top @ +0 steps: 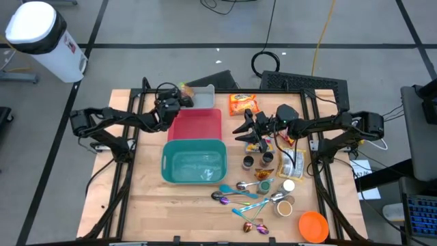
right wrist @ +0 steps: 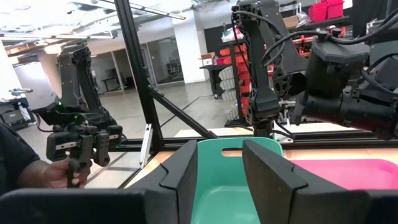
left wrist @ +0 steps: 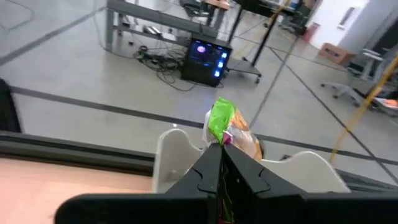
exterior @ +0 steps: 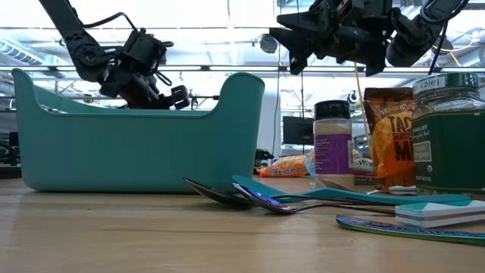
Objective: Pick & Place Food Item
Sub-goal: Put the green noodle pack into the gray bin
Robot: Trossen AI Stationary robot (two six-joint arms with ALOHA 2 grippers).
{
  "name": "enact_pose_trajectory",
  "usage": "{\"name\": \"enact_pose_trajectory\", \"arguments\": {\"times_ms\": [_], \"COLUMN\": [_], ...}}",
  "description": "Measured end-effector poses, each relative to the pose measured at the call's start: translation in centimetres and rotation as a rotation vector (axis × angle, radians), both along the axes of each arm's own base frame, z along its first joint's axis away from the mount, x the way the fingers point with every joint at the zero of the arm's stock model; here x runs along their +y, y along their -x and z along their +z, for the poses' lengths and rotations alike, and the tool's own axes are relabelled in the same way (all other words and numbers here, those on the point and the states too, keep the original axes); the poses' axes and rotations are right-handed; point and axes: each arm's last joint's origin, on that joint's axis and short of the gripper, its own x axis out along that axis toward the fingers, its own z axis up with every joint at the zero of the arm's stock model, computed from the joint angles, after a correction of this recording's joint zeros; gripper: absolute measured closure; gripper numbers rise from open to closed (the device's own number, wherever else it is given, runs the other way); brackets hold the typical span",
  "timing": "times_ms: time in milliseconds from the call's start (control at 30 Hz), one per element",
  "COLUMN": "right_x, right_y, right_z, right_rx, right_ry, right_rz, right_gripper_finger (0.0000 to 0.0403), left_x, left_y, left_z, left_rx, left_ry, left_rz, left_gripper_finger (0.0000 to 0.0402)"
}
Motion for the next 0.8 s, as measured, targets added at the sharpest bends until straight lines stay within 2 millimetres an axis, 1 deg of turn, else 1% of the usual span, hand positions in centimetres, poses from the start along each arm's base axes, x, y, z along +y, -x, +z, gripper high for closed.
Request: {"name": "enact_pose_trajectory", "arguments": {"times_ms": [233, 467, 800], "right_x": [0.00, 0.00, 0.00], "right_y": [0.00, 0.00, 0.00], "right_z": [0.00, 0.00, 0.00], "right_rx": [0.000, 0.000, 0.000], "right_ry": [0.000, 0.000, 0.000], "right_rz": [0.000, 0.000, 0.000], "right_gripper_finger": [0.0284, 0.0284, 0.0284], "left_x": [-0.01, -0.17, -0.59], "left_y": [0.11, 0.27, 0.12], "left_z": [-0.21, -0.41, -0.38], "left_rx": [-0.023, -0.011, -0.003], "left_ry": [0.019, 0.017, 0.002], "left_rz": [0.022, 0.072, 0.092], "left_gripper_finger": [0.0396, 0.0376, 0.0374]}}
